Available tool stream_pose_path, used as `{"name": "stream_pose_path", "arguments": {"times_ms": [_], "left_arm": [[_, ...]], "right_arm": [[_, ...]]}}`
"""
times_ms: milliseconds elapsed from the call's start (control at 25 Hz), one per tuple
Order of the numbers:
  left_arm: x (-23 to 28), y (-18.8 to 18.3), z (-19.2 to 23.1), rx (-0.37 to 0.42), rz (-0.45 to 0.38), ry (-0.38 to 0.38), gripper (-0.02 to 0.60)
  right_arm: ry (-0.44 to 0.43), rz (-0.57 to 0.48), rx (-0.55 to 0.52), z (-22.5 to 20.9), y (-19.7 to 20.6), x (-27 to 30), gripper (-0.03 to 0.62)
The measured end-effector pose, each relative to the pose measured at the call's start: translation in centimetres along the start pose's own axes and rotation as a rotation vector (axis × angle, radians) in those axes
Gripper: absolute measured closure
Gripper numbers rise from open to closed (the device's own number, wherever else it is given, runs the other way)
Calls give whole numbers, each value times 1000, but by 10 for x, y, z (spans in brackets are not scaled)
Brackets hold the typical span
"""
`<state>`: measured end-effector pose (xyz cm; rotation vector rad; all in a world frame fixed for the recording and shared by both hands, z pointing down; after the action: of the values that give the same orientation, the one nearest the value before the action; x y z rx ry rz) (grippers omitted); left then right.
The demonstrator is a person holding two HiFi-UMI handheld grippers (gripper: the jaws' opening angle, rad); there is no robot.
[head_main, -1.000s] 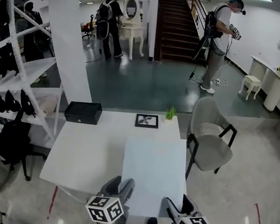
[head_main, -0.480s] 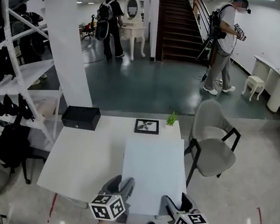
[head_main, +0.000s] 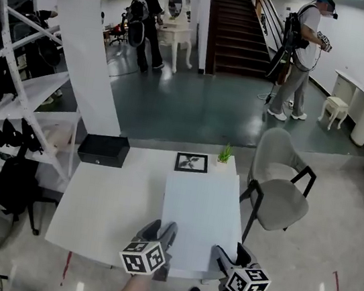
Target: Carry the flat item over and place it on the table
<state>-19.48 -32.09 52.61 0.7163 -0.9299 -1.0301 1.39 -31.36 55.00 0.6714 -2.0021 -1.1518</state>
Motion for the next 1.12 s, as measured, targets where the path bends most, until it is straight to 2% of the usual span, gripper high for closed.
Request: {"name": "stream_pose_path", "arguments": {"times_ms": [440,1120], "left_arm": [[31,11,15,-28,56,-44,359],[58,22,19,1,139,-75,363]], "right_arm": [[4,39,18,-19,5,26,290],[13,115,81,-41,24,44,292]]}}
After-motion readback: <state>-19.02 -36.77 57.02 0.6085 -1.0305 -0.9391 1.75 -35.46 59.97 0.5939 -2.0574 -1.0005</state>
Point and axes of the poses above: the fingertips, and each gripper's own axes: x forward along the fingers, z to its left, y out of its underside, the point moved 1 cm from there along -x, backward along the fingers, and after that the axes turned 1 degree about -x, right-handed, at the moved point
